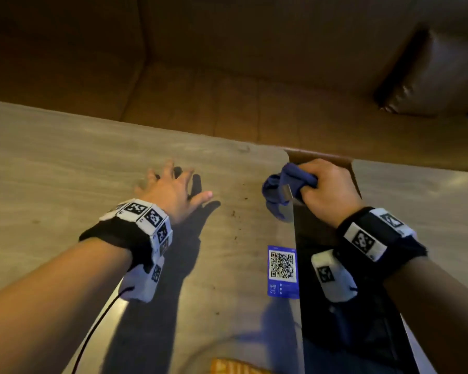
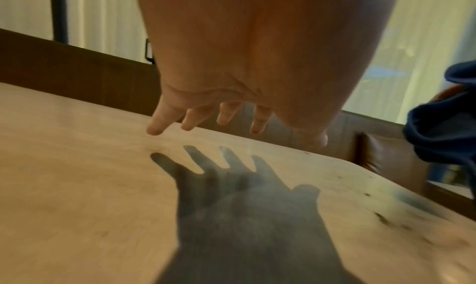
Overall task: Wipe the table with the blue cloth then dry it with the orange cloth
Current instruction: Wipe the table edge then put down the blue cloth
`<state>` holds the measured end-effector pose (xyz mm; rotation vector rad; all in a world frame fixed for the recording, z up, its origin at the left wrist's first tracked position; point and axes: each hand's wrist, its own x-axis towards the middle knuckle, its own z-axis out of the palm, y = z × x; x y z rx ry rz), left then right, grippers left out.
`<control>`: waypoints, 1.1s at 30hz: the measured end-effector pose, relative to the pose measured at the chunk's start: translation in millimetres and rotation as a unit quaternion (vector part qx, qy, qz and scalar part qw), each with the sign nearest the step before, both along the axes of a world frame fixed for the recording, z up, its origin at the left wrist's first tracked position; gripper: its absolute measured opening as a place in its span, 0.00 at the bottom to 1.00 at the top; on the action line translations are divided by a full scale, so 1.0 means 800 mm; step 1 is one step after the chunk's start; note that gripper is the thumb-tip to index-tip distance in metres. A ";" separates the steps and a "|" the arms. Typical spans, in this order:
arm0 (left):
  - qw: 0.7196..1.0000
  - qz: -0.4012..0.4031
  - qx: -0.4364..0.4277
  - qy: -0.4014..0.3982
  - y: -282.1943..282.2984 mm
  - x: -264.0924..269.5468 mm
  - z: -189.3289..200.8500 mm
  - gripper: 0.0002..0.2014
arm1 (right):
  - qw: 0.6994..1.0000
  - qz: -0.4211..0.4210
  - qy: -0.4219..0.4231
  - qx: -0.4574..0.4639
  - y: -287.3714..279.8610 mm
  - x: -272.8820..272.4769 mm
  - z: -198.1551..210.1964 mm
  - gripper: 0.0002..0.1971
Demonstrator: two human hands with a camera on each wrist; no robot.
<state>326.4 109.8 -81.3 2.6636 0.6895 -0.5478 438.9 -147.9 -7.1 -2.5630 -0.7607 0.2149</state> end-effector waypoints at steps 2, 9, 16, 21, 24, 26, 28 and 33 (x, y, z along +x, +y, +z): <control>0.999 0.026 0.006 0.031 0.019 0.024 -0.008 0.48 | 1.000 0.027 -0.004 -0.011 0.033 0.048 -0.003 0.12; 0.992 0.082 0.013 0.099 0.021 0.030 -0.044 0.50 | 0.985 0.170 -0.022 -0.005 0.166 0.156 -0.018 0.10; 0.991 0.088 0.020 0.101 0.022 0.034 -0.053 0.51 | 0.919 0.385 0.007 -0.089 0.324 0.156 -0.048 0.16; 0.990 0.089 0.027 0.106 0.019 0.033 -0.053 0.49 | 0.889 0.428 0.018 -0.160 0.291 0.159 -0.081 0.16; 0.991 0.094 0.022 0.095 0.018 0.032 -0.052 0.48 | 0.901 0.410 0.029 -0.141 0.223 0.183 -0.086 0.14; 0.990 0.094 0.013 0.100 0.019 0.032 -0.050 0.48 | 0.927 0.359 0.038 -0.106 0.169 0.193 -0.094 0.12; 0.990 0.094 0.008 0.110 0.018 0.033 -0.047 0.48 | 0.934 0.345 0.010 -0.092 0.118 0.197 -0.103 0.10; 0.987 0.101 -0.001 0.123 0.016 0.035 -0.040 0.50 | 0.940 0.325 -0.028 -0.097 0.038 0.201 -0.108 0.11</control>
